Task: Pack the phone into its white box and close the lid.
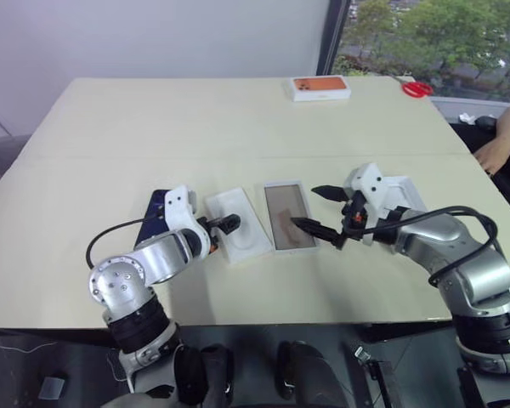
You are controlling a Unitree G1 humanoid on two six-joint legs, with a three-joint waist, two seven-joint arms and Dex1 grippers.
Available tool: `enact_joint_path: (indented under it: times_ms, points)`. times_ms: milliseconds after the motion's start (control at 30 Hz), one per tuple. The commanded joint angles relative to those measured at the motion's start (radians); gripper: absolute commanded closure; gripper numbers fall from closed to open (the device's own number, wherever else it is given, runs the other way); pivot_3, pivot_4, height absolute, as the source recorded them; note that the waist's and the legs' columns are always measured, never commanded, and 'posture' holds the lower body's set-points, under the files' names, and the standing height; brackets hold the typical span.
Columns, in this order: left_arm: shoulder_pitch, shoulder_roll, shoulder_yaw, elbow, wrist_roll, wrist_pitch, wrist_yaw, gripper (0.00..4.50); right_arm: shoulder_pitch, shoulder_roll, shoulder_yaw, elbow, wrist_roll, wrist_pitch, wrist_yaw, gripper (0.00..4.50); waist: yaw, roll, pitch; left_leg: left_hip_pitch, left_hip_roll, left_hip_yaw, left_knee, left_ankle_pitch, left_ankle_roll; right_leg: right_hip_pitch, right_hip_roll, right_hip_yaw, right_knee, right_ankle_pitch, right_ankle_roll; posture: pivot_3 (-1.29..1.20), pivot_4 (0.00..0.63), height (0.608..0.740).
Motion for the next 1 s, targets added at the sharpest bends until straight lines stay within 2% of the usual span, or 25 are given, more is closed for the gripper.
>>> enact_joint_path:
  times_ms: [33, 133, 333, 767, 1000]
  points:
    - [-0.026, -0.028, 0.013, 0.03, -0.019, 0.008, 0.026, 0.26, -0.017, -0.008, -0.02, -0.038, 0.01, -0.021, 0.006, 0.0, 0.0, 0.0, 0.0, 0.0, 0.0, 0.0, 0.0, 0.0, 0.0, 0.001, 0.0, 0.0, 0.0, 0.0, 0.0, 0.0, 0.15, 0.74]
    - [-0.049, -0.033, 0.04, 0.042, -0.026, 0.008, 0.036, 1.3, -0.015, -0.009, -0.021, -0.039, 0.008, -0.022, 0.006, 0.0, 0.0, 0.0, 0.0, 0.001, 0.0, 0.0, 0.0, 0.0, 0.0, 0.002, 0.0, 0.0, -0.001, 0.0, 0.0, 0.0, 0.15, 0.74]
    - [-0.083, -0.016, 0.104, 0.062, -0.044, 0.008, 0.043, 4.38, -0.007, -0.008, -0.018, -0.045, 0.004, -0.021, 0.005, 0.0, -0.002, -0.001, 0.0, 0.002, 0.001, -0.001, 0.0, 0.0, 0.0, 0.002, 0.002, 0.0, -0.001, 0.0, 0.0, 0.0, 0.15, 0.74]
    - [-0.121, -0.001, 0.224, 0.077, -0.099, 0.008, 0.067, 4.46, 0.002, -0.018, -0.012, -0.045, -0.001, -0.017, 0.012, 0.0, -0.002, -0.001, 0.0, 0.002, 0.001, -0.001, 0.0, 0.0, 0.0, 0.002, 0.002, 0.0, -0.001, 0.0, 0.0, 0.0, 0.15, 0.74]
    - [-0.193, -0.003, 0.27, 0.088, -0.199, 0.008, 0.058, 4.46, 0.036, -0.08, -0.02, -0.038, -0.014, -0.023, 0.049, 0.0, 0.001, -0.002, 0.001, 0.001, 0.001, -0.001, 0.0, 0.0, 0.0, 0.002, 0.002, 0.0, -0.001, 0.0, 0.0, 0.0, 0.15, 0.74]
